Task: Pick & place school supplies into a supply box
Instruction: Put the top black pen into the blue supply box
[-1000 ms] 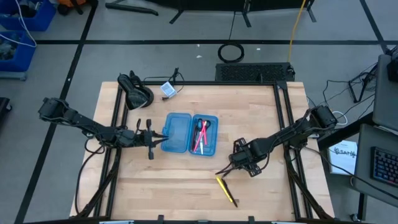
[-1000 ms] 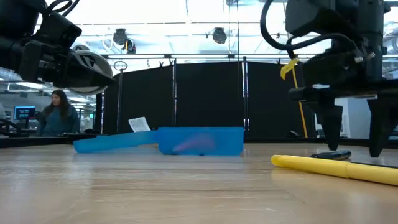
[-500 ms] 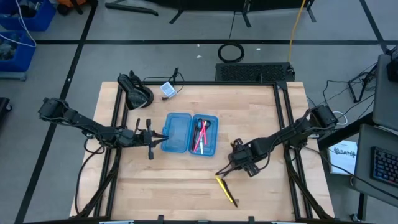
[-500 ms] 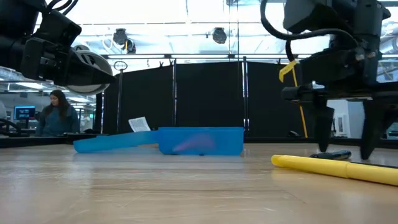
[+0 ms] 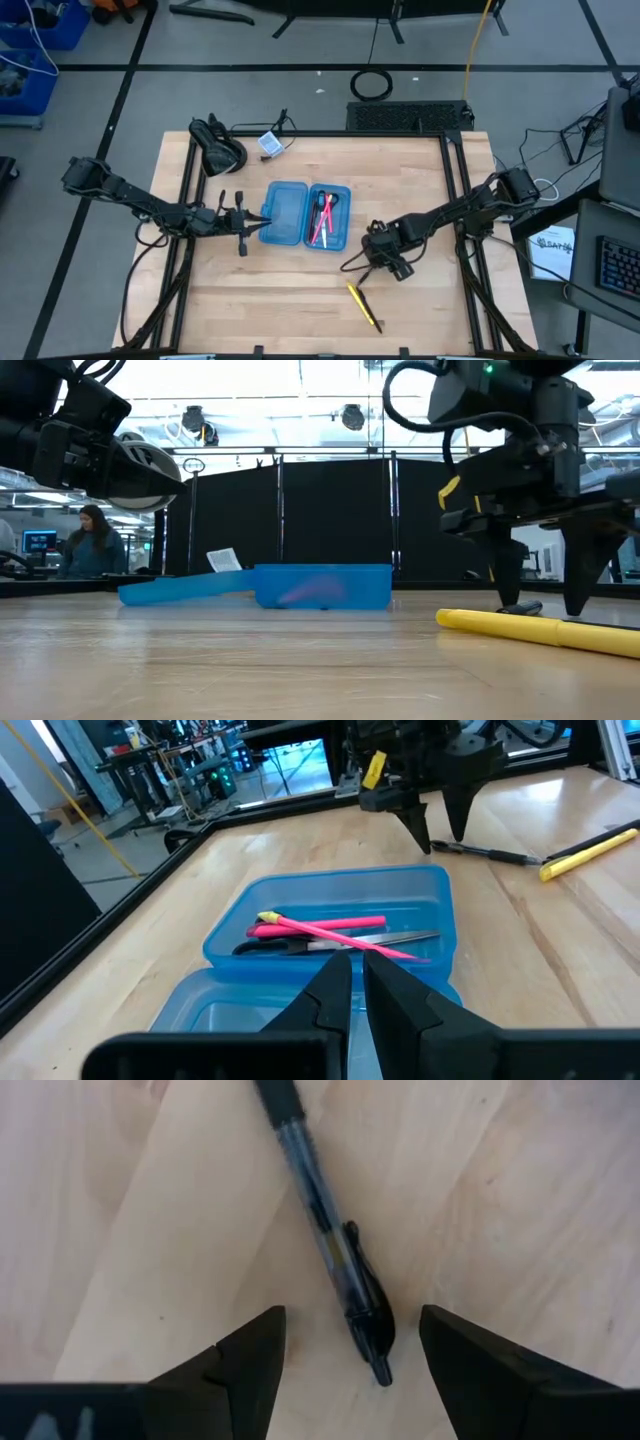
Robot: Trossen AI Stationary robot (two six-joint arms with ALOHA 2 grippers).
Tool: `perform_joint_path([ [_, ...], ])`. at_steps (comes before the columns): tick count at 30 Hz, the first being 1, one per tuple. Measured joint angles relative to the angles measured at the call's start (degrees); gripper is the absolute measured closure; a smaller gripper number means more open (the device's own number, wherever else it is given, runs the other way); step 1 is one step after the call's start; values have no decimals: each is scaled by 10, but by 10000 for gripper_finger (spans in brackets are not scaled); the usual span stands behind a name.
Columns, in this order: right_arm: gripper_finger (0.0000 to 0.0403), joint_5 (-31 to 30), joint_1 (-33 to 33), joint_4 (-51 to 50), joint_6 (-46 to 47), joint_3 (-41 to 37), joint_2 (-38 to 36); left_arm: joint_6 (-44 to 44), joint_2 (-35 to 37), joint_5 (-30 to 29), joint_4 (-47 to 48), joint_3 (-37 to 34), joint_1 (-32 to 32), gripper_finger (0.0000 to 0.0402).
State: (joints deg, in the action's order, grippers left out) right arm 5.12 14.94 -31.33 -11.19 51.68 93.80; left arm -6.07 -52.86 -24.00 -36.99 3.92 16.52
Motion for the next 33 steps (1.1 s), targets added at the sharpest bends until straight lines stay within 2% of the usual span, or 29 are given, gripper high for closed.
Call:
perform_joint_path([
  [6, 188, 6, 1, 9, -68, 1, 12, 0, 0, 0, 0, 0, 0, 364],
  [17, 258, 12, 2, 40, -150, -6, 13, -2, 0, 0, 0, 0, 0, 364],
  [26, 372, 16, 2, 65, -133, -41, 12, -2, 0, 0, 0, 0, 0, 364],
  [33, 374, 5, 2, 84, -109, -41, 1, -1, 0, 0, 0, 0, 0, 364],
])
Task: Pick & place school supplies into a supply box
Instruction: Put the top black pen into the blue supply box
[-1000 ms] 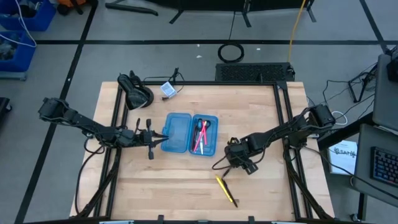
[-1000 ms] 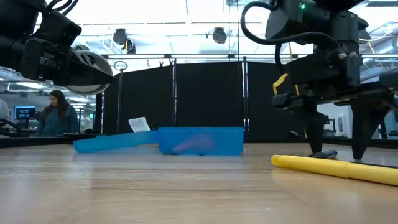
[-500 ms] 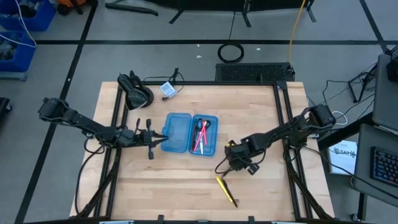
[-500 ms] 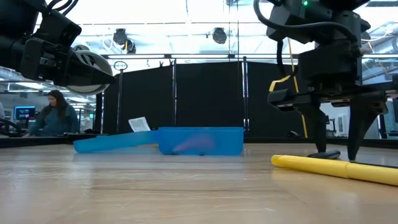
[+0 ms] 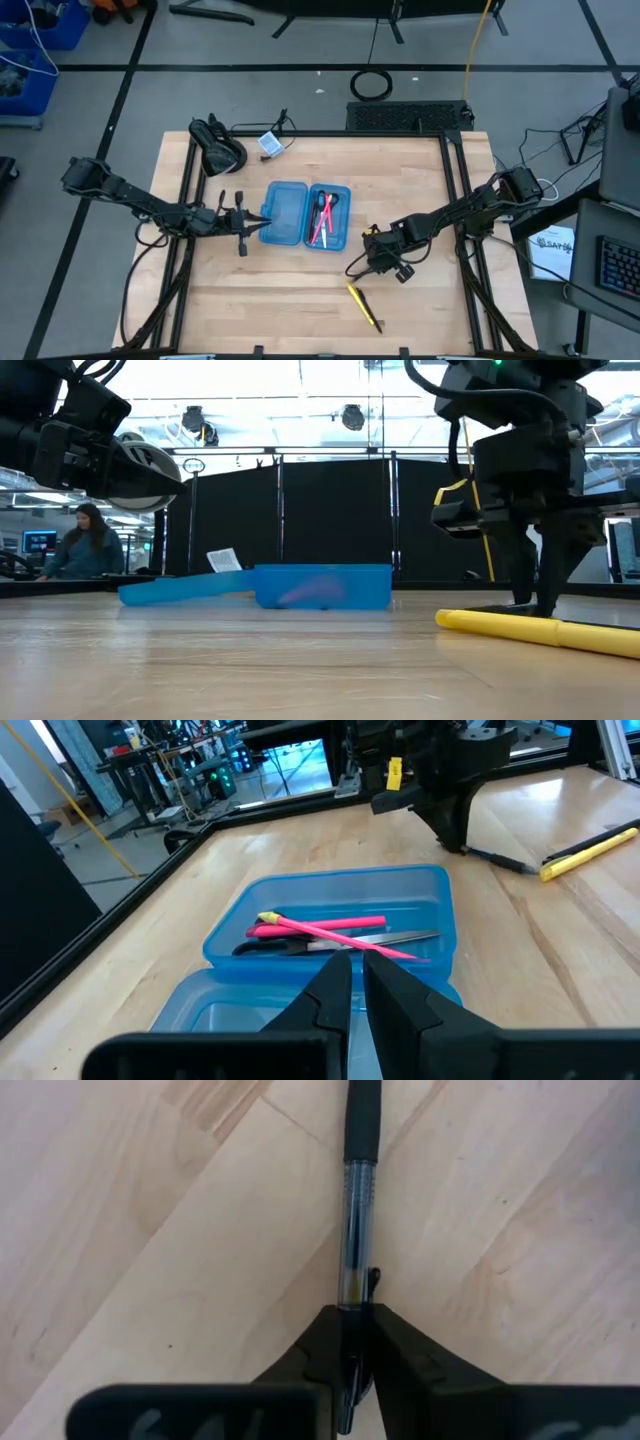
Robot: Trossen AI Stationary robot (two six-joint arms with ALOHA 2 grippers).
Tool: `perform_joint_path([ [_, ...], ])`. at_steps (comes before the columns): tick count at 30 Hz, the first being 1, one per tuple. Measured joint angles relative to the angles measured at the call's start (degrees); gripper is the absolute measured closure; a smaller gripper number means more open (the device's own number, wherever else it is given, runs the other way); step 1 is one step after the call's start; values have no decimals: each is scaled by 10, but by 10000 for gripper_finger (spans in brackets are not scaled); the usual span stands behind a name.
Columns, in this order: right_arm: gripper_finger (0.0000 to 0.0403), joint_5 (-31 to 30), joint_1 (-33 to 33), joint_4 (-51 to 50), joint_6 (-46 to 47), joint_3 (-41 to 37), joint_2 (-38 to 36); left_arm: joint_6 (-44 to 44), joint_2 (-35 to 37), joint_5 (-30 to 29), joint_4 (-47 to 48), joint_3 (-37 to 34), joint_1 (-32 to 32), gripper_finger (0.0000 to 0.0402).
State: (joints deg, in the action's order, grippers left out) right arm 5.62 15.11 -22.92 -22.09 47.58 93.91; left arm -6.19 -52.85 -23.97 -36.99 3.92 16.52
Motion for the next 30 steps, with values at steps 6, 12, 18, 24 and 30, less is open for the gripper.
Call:
perform_joint_path([
  [6, 402, -30, 0, -34, -18, 24, -38, 1, 0, 0, -1, 0, 0, 364],
  [12, 399, -46, -2, -126, -26, 82, -44, 1, 0, 0, -1, 0, 0, 364],
  [18, 400, -57, -3, -140, -22, 93, -45, 1, 0, 0, -1, 0, 0, 364],
  [24, 401, -58, -4, -104, 1, 87, -45, 9, 0, 0, -1, 0, 0, 364],
  [30, 399, -85, 4, -49, -54, 87, -45, 12, 0, 0, -1, 0, 0, 364],
])
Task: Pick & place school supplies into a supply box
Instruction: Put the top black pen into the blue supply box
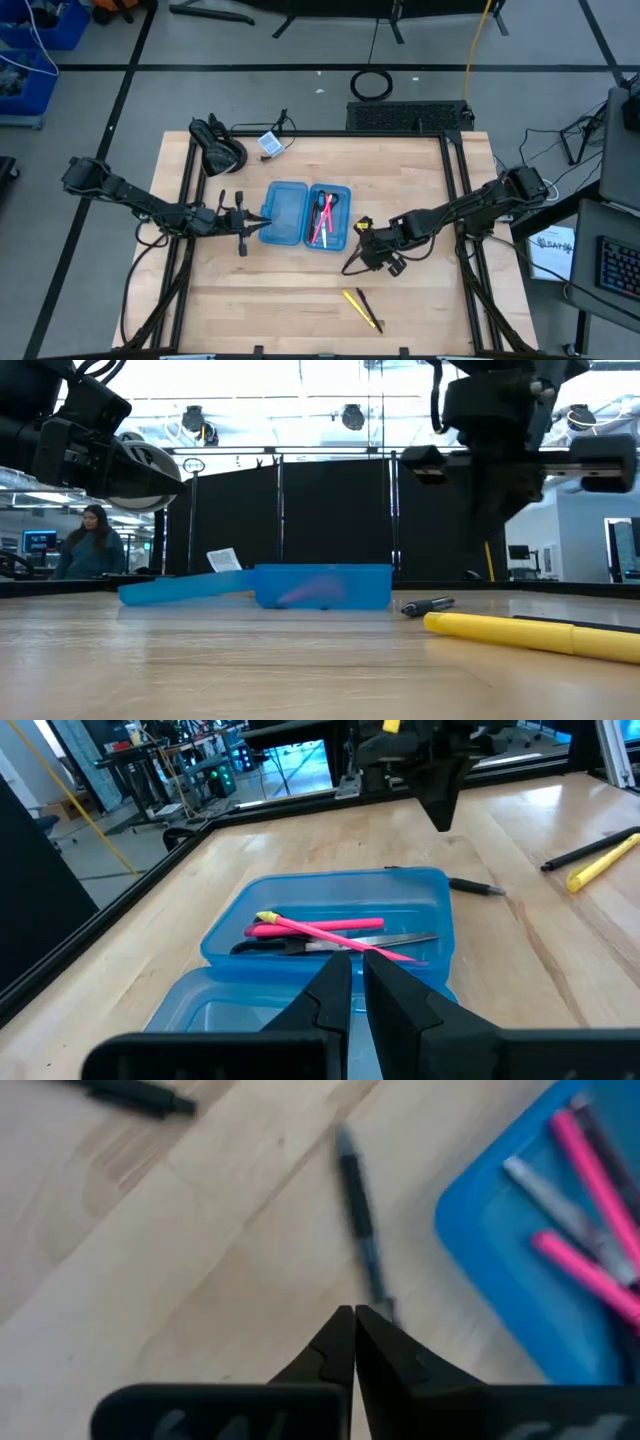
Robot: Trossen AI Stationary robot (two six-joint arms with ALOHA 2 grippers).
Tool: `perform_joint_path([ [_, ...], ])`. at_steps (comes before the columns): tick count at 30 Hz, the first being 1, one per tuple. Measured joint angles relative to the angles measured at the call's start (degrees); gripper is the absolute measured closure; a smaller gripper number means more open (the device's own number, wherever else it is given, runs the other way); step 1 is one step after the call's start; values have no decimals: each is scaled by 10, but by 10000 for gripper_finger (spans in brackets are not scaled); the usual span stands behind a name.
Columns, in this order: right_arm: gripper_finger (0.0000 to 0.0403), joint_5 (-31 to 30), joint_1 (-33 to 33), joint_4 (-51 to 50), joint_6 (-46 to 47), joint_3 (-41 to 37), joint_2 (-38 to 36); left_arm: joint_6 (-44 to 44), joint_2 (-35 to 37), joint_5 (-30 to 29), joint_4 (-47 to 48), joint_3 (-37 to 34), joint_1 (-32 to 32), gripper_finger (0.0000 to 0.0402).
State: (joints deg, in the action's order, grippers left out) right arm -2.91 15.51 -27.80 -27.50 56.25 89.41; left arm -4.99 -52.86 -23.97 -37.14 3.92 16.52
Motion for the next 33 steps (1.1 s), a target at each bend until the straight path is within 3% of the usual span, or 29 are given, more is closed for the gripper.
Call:
perform_joint_path([
  [7, 320, -3, -48, 14, -17, 1, 1, 6, 0, 0, 0, 0, 0, 364],
  [11, 278, -5, -94, -78, -22, 52, 27, 1, 0, 0, 0, 0, 0, 364],
  [15, 271, -18, -114, -183, -49, 136, 90, -11, 0, 0, 0, 0, 0, 364],
  [20, 270, 39, -113, -228, -80, 206, 155, -13, 0, 0, 0, 0, 0, 364],
  [26, 270, 74, -100, -242, -103, 209, 168, 6, 0, 0, 16, 0, 0, 364],
  [33, 270, 75, -85, -170, -107, 190, 168, 41, 0, 1, 58, 0, 0, 364],
])
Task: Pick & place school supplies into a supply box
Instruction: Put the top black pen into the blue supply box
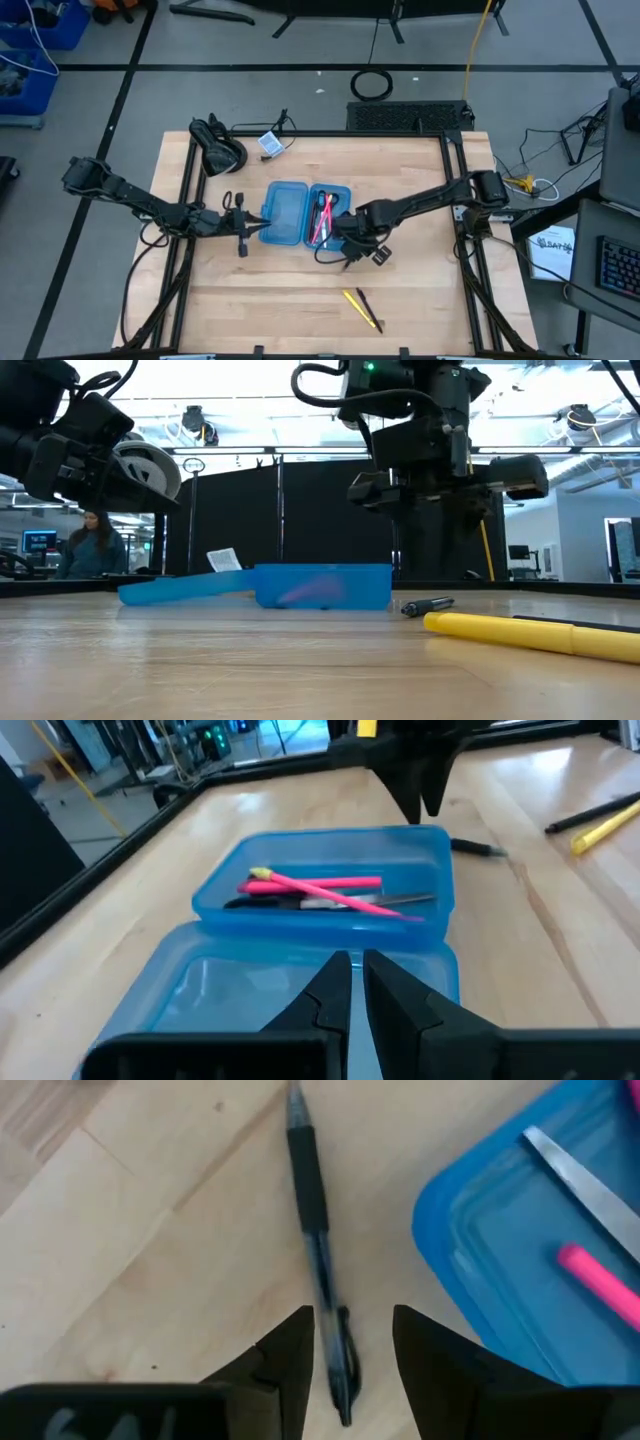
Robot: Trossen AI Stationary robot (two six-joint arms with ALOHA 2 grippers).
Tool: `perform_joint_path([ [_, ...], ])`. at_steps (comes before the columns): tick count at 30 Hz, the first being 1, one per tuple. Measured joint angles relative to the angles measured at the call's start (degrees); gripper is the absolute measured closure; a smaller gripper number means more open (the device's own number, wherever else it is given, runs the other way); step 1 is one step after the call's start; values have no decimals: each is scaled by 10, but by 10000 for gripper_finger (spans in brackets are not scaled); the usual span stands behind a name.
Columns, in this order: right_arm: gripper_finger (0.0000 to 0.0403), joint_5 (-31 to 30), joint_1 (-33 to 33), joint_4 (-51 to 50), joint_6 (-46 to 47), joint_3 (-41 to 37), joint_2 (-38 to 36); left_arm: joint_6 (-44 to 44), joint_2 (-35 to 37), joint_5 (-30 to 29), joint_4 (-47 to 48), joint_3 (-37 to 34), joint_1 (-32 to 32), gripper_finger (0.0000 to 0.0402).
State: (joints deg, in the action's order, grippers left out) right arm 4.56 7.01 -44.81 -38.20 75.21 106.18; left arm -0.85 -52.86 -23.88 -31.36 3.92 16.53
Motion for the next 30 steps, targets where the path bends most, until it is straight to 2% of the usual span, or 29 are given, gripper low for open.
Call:
perform_joint_path([
  [3, 270, 0, 6, 1, 0, -4, 0, 12, 0, 0, 2, 0, 1, 364],
  [9, 270, -45, 12, -8, 21, -11, 0, 14, 0, 9, 3, 0, 1, 364],
  [25, 271, -43, -3, 92, -18, -112, -4, 6, 0, 9, 3, 0, 1, 364],
  [30, 299, -13, -9, 104, -42, -143, -3, 6, 0, 9, 2, 0, 0, 364],
])
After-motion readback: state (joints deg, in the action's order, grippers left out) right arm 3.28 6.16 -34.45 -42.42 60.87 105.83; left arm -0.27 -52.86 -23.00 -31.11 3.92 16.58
